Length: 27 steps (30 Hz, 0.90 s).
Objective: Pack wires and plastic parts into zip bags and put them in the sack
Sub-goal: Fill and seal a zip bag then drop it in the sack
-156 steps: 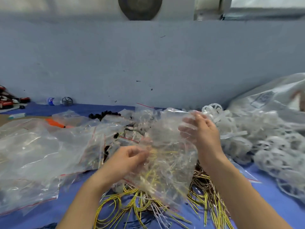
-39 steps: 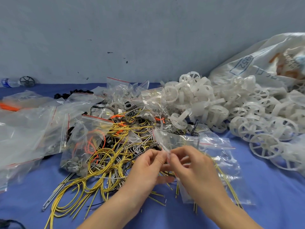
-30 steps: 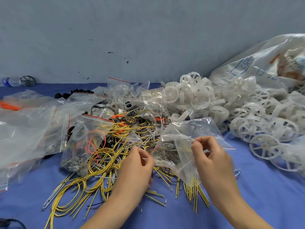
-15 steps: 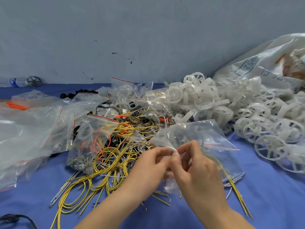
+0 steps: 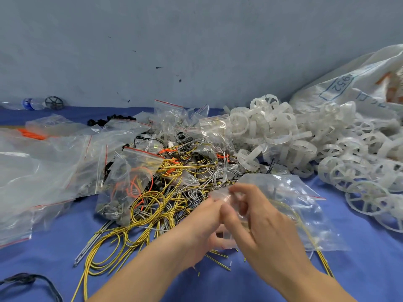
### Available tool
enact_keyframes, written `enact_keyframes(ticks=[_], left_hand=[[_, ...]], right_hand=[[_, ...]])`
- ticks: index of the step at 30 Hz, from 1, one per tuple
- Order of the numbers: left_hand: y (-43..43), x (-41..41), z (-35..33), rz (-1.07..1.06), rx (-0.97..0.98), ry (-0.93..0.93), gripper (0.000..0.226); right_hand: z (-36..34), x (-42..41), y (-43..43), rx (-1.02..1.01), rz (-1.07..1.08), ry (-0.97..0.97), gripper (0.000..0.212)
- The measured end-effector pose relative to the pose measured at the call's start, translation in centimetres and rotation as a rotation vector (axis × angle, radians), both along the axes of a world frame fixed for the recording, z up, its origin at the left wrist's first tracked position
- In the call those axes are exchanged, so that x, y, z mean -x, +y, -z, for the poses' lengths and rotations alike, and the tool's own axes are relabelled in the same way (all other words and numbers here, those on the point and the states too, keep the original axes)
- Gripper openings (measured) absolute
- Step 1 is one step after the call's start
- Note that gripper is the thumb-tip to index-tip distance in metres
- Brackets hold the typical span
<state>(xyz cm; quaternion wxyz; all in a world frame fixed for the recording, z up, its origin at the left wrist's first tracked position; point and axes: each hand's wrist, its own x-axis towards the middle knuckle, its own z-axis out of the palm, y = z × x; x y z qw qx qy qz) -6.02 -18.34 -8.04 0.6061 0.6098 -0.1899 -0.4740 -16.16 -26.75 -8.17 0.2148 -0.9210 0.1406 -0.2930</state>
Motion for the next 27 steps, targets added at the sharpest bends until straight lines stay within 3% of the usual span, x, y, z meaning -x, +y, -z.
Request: enact_keyframes(ticks=[4,7,9,14,17,18,22,27], left_hand=[[0.4,-0.9,0.1,-0.052,0.025,0.041,0.037],[0.5,-1.0,-0.3,-0.041,0.057,0.054,0.033],[0.4,-0.9,-0.7,-0.032,0.014,-0.051,0.024],[3.8,-3.6,-1.6,-0.236,-0.165,-0.629,0.022],[7.9,-5.3,-0.9,-0.307,-0.567,-1.171,0.024],[8.8,-5.4,-0.6,-0.315,-0.682,-1.259,0.028],[8.6,-4.2,0.3,-0.238,-0.769,-1.226,0.048],[7.4,-3.5,1.3,-0.186,-0.808,-1.236,0.028]], right_hand=[[0.8,-0.2,-0.8,-0.033,-0.141,0.192,0.055],[1.2,-0.8,-0.7,-0.008,-0.105,0.174,0.047],[1.5,-1.2,-0.8,-0.036,-0.038,0.126,0.039],[1.9,-2.2,-2.4,-0.206,0.096,0.016,0.031],[2.0,-2.6,-2.7,-0.262,0.139,0.004,0.036],[2.2,-2.7,-2.7,-0.267,0.141,0.005,0.035],[2.9,-3.0,-2.3,-0.305,0.146,0.002,0.022],[2.8,-3.0,-2.4,-0.274,0.176,0.013,0.008]])
